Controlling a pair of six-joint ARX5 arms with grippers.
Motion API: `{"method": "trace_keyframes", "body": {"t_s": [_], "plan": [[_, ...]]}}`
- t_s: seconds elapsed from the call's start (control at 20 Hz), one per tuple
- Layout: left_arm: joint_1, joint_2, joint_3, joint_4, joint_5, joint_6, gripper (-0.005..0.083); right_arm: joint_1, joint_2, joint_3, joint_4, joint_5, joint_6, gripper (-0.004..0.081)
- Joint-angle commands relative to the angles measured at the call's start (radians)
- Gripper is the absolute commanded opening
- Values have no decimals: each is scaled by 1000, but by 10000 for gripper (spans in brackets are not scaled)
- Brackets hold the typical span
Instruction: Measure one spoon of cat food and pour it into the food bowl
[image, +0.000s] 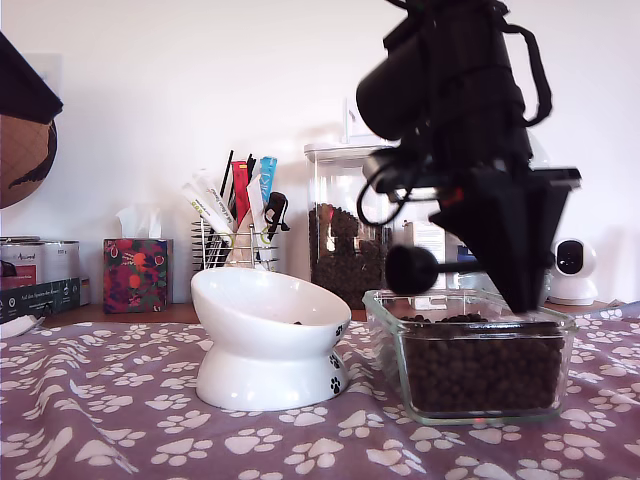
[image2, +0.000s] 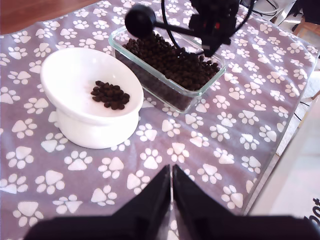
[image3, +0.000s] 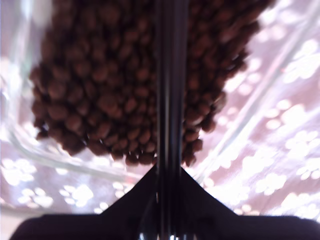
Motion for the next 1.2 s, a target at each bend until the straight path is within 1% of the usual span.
{"method": "trace_keyframes", "body": {"t_s": [0.0, 0.1, 0.15, 0.25, 0.3, 0.35, 0.45, 0.55, 0.85, 0.9, 0.95, 1.0, 1.05, 1.15], "plan": [[-2, 4, 6, 14, -1, -3, -22, 4, -9, -31, -5, 2, -3, -13], [-2, 4, 6, 27, -1, -3, -22, 0, -9, -31, -5, 2, -2, -6], [-2, 4, 6, 29, -1, -3, -22, 0, -9, -31, -5, 1, -2, 38], [-2, 4, 6, 29, -1, -3, -22, 0, -9, -31, -5, 1, -2, 205], [-2, 4, 6, 29, -1, -3, -22, 0, -9, -30, -5, 1, -2, 256], [-2, 4, 6, 31, -1, -3, -22, 0, -9, -29, -4, 1, -3, 263], [-2, 4, 6, 37, -1, -3, -22, -2, -14, -26, -5, 1, -12, 262], [-2, 4, 6, 45, -1, -3, -22, -7, -46, -25, -4, -2, -31, 262], [-2, 4, 6, 70, -1, -3, -22, -10, -230, -22, 11, 2, -29, 260], [-2, 4, 6, 88, -1, -2, -22, -9, -266, -22, 27, 2, -29, 228], [-2, 5, 6, 112, -2, -2, -22, -8, -299, -22, 65, 10, -26, 136], [-2, 5, 6, 136, -10, -2, -22, -8, -330, -23, 119, 22, -23, 19], [-2, 13, 6, 172, -23, 6, -22, -8, -356, -23, 183, 37, -24, -8], [-2, 42, 6, 232, -65, 34, -22, -9, -393, -23, 302, 63, -30, -10]]}}
